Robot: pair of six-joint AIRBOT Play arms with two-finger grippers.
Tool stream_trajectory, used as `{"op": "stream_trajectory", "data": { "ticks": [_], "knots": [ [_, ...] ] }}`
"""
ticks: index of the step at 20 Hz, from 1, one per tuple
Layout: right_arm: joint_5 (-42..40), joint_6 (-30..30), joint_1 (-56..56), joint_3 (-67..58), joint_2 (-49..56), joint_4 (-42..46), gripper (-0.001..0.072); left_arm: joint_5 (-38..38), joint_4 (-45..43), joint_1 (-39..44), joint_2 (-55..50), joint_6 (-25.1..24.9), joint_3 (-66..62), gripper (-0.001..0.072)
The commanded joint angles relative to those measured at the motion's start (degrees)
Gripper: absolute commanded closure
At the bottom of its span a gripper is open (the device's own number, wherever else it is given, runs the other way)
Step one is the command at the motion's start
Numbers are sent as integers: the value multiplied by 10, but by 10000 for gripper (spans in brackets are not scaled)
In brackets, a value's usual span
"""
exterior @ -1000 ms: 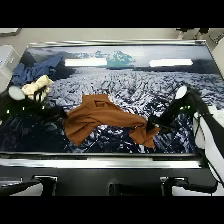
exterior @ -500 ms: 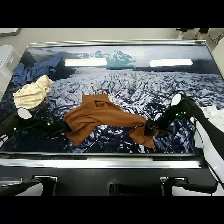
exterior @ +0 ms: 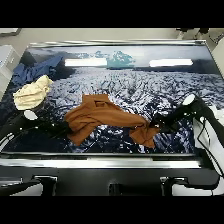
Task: Fold the clothes and pants, and hang the long-sleeved shirts on hangers.
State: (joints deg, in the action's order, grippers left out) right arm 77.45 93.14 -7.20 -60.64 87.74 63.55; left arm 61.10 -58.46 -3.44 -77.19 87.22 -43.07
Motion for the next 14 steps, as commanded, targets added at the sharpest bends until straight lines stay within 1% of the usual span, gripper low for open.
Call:
{"op": "stream_trajectory", "data": {
  "ticks": [1,2,3,4,5,6,9,11,12,14],
  "knots": [
    [-23,7,14,0,34,-31,1,-21,0,5,-3,9,0,672],
    [-25,9,20,0,42,-36,17,-21,0,4,-2,8,-1,679],
    [-28,11,22,0,46,-36,65,-21,0,3,0,8,-2,679],
    [-31,11,22,0,45,-36,196,-21,0,3,4,8,-4,680],
    [-33,11,21,0,44,-35,485,-21,0,3,8,6,-9,680],
    [-33,13,18,-1,42,-36,669,-21,0,2,13,6,-16,680],
    [-24,-11,9,-53,16,-21,677,-20,-4,-13,43,-2,-72,681],
    [-27,-27,-12,-135,-19,-18,677,-25,-7,-43,79,-6,-147,681],
    [-33,-28,-28,-190,-40,-16,677,-33,-7,-62,99,-17,-194,681],
    [-66,-28,-61,-302,-91,-16,676,-55,-6,-104,144,-19,-308,681]
  ]
}}
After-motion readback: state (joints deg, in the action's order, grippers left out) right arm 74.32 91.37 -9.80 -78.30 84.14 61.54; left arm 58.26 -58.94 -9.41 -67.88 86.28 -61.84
